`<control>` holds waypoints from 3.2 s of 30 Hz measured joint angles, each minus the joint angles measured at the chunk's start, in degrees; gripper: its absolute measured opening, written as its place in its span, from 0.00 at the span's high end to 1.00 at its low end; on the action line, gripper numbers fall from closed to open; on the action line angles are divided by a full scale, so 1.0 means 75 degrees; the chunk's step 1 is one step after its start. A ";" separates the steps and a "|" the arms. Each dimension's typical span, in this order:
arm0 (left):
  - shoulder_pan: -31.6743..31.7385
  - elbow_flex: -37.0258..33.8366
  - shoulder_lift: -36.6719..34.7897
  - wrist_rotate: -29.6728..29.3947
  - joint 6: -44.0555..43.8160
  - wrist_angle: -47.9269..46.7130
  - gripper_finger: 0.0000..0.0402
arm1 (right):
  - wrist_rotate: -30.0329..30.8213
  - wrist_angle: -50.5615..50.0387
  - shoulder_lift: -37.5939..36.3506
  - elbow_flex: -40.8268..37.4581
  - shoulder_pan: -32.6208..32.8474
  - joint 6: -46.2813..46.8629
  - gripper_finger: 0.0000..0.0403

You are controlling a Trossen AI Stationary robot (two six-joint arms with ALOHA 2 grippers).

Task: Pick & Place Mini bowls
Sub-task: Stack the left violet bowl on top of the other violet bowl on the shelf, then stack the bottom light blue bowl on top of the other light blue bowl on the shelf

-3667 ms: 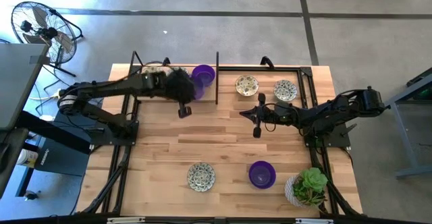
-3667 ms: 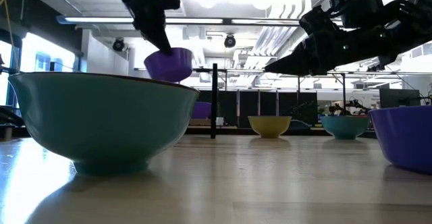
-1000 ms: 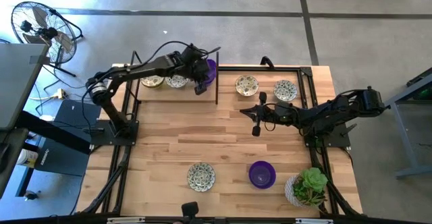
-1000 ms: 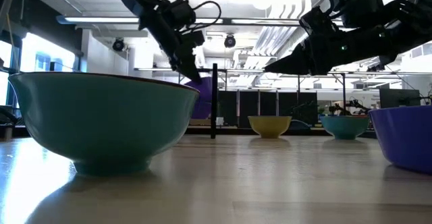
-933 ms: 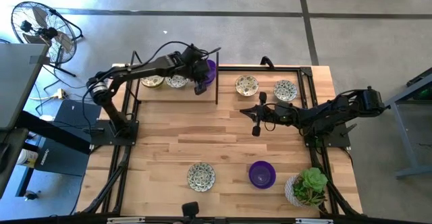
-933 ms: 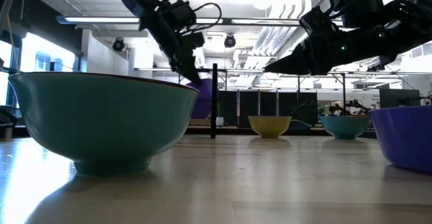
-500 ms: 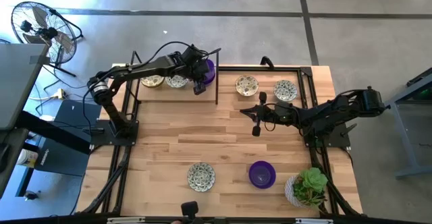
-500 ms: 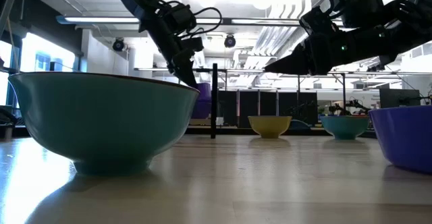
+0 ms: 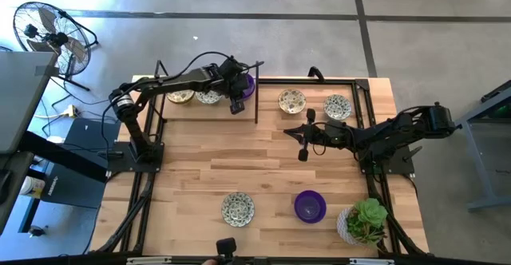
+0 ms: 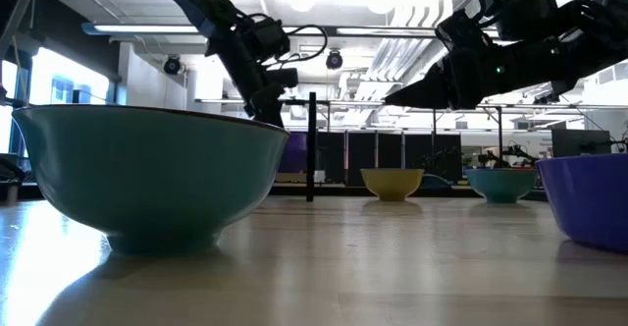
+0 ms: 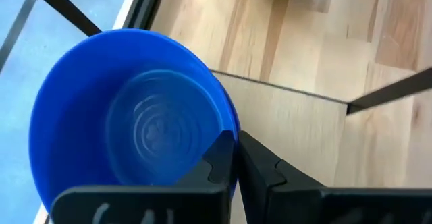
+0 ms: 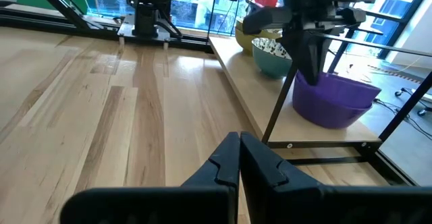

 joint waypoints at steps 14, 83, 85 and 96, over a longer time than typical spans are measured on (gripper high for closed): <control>-0.0156 0.0000 -0.0003 -0.0326 -0.0068 -0.0411 0.77 | 0.0002 0.0000 0.0000 0.0000 0.0001 -0.0026 1.00; -0.3030 -0.5764 -0.3526 -0.0342 -0.3206 0.7403 1.00 | -0.0425 0.0452 -0.0006 -0.0003 -0.0450 0.1976 1.00; -0.3111 -0.5764 -0.3527 -0.0319 -0.3035 0.7369 1.00 | -0.0425 0.0452 -0.0006 -0.0003 -0.0450 0.1976 1.00; -0.4133 -0.5744 -0.4850 -0.0594 -0.2530 0.5621 1.00 | -0.0425 0.0452 -0.0006 -0.0003 -0.0450 0.1976 1.00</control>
